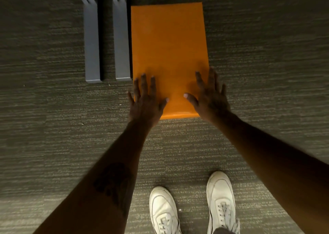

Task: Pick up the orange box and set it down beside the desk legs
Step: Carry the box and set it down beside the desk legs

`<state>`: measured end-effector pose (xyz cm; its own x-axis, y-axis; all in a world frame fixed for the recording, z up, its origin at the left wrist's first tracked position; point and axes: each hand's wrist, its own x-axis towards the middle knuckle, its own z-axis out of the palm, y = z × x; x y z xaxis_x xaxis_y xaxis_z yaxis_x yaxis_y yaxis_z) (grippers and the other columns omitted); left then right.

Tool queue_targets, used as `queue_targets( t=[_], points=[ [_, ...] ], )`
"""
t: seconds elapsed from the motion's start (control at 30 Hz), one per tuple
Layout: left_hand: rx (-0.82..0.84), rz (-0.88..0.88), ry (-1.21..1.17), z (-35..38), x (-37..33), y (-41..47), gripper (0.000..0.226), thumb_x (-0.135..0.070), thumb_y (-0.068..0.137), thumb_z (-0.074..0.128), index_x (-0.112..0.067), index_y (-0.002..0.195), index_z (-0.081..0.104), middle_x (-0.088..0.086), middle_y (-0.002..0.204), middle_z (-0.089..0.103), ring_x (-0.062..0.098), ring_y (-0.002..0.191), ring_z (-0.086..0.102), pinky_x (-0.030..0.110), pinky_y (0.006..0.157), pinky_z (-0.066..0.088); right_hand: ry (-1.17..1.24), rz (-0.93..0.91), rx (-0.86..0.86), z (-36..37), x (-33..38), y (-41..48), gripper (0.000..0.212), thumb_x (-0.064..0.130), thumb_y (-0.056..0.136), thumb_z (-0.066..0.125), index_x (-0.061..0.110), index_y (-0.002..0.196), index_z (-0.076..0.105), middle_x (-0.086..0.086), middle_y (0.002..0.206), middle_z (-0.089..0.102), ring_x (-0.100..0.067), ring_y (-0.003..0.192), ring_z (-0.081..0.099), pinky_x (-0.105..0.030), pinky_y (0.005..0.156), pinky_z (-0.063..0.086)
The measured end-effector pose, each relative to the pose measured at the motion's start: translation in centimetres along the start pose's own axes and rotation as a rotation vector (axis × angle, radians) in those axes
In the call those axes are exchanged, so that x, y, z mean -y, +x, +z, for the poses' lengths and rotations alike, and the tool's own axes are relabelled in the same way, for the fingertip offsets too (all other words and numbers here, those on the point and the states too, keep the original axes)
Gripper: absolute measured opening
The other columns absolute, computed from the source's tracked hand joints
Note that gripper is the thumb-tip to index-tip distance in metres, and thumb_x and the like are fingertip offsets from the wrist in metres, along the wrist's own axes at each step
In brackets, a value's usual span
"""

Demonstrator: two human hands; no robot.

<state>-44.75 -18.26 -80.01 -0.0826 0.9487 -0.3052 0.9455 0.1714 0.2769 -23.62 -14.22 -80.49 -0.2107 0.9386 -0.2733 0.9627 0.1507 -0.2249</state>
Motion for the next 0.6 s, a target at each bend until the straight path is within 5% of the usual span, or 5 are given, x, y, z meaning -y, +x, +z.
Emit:
queue_targets(
  t=[0.17, 0.23, 0.33, 0.43, 0.6],
  points=[
    [-0.019, -0.174, -0.220, 0.3, 0.5, -0.8, 0.113, -0.076, 0.081, 0.051, -0.019, 0.157, -0.010, 0.011, 0.168, -0.004, 0.043, 0.152, 0.006, 0.068, 0.113, 0.027, 0.389, 0.214, 0.054, 0.8, -1.4, -0.5, 0.107, 0.075, 0.080, 0.043, 0.022, 0.156, -0.011, -0.019, 0.165, -0.011, -0.047, 0.149, 0.009, -0.058, 0.100, 0.045],
    [-0.040, -0.213, -0.311, 0.4, 0.6, -0.7, 0.123, -0.076, 0.075, 0.060, -0.017, 0.158, -0.009, 0.013, 0.168, -0.004, 0.046, 0.151, 0.010, 0.067, 0.110, 0.032, 0.586, 0.396, 0.093, 1.0, -1.5, -0.1, 0.111, 0.075, 0.077, 0.052, 0.026, 0.156, -0.009, -0.018, 0.165, 0.002, -0.046, 0.145, 0.024, -0.051, 0.097, 0.047],
    [-0.043, -0.367, -0.519, 0.6, 0.7, -0.3, 0.135, -0.068, 0.065, 0.078, -0.018, 0.157, -0.009, 0.021, 0.166, -0.001, 0.049, 0.147, 0.020, 0.062, 0.109, 0.036, 0.929, 0.576, 0.265, 1.1, -1.7, -0.1, 0.099, 0.075, 0.074, 0.058, 0.026, 0.153, 0.023, -0.010, 0.156, 0.036, -0.034, 0.132, 0.046, -0.057, 0.100, 0.047],
    [-0.014, -0.482, -0.697, 0.6, 1.2, 0.5, 0.120, -0.055, 0.058, 0.089, -0.018, 0.150, 0.020, 0.015, 0.150, 0.043, 0.040, 0.132, 0.048, 0.054, 0.102, 0.048, 1.196, 0.593, 0.312, 1.0, -1.8, -0.2, 0.070, 0.057, 0.083, 0.064, 0.032, 0.144, 0.040, -0.003, 0.147, 0.047, -0.032, 0.130, 0.049, -0.057, 0.095, 0.051],
    [-0.055, -0.463, -0.831, -0.3, 1.9, 2.5, 0.101, -0.038, 0.060, 0.094, -0.018, 0.141, 0.037, 0.008, 0.138, 0.056, 0.032, 0.121, 0.056, 0.046, 0.096, 0.052, 1.256, 0.550, 0.246, 0.9, -1.9, 1.3, 0.061, 0.050, 0.086, 0.065, 0.033, 0.141, 0.045, -0.001, 0.143, 0.051, -0.030, 0.127, 0.051, -0.051, 0.090, 0.053]
  ],
)
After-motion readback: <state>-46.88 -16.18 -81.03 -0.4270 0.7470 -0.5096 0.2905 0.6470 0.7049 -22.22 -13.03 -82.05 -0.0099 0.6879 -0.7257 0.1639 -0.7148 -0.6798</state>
